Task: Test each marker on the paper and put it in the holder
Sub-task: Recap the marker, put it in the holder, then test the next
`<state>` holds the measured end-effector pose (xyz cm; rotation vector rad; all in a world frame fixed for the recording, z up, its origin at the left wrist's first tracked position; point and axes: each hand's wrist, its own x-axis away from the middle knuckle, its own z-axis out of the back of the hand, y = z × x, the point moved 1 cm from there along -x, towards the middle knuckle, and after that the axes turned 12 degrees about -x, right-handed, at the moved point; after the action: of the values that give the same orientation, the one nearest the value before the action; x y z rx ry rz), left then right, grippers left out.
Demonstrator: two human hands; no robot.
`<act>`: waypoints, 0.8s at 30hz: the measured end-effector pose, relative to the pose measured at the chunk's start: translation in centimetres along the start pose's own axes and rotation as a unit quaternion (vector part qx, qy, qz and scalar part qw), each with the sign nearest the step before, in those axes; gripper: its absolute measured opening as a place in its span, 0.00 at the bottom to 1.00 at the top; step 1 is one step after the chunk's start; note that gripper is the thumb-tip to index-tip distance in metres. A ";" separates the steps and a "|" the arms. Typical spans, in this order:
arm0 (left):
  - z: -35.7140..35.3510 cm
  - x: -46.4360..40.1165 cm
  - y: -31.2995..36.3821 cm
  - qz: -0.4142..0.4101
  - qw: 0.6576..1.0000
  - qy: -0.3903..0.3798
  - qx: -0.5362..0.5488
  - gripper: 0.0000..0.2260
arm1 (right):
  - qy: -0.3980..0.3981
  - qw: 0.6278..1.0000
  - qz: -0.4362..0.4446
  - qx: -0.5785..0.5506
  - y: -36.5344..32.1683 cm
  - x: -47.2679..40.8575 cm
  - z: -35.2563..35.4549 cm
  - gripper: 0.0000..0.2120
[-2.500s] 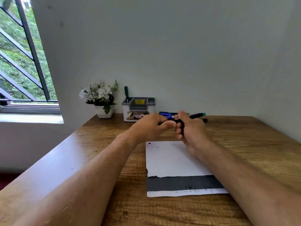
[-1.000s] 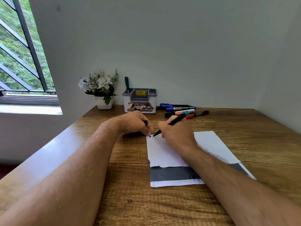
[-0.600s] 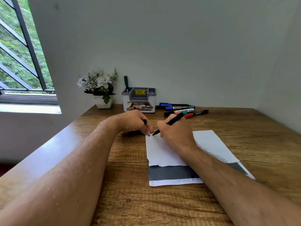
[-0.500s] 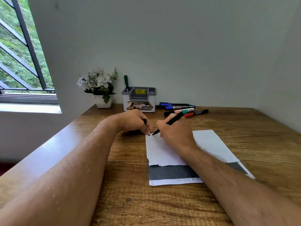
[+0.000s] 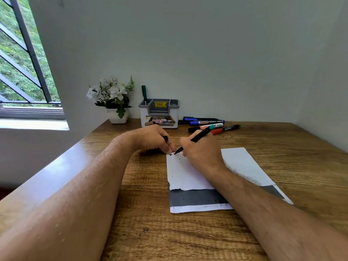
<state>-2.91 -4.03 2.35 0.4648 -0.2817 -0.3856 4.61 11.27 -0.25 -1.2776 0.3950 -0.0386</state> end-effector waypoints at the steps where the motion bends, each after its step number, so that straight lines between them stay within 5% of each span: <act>1: 0.0 0.0 0.0 -0.001 1.000 -0.001 0.000 0.08 | 0.001 1.000 0.000 -0.002 0.0 0.0 0.0 0.11; 24: 0.0 -0.2 -0.3 0.000 1.000 0.000 -0.012 0.07 | 0.002 1.000 -0.004 -0.021 -0.3 0.2 0.1 0.08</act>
<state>-3.16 -4.24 2.14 0.4411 -0.2763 -0.3875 4.88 11.19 0.00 -1.3205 0.3961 -0.0400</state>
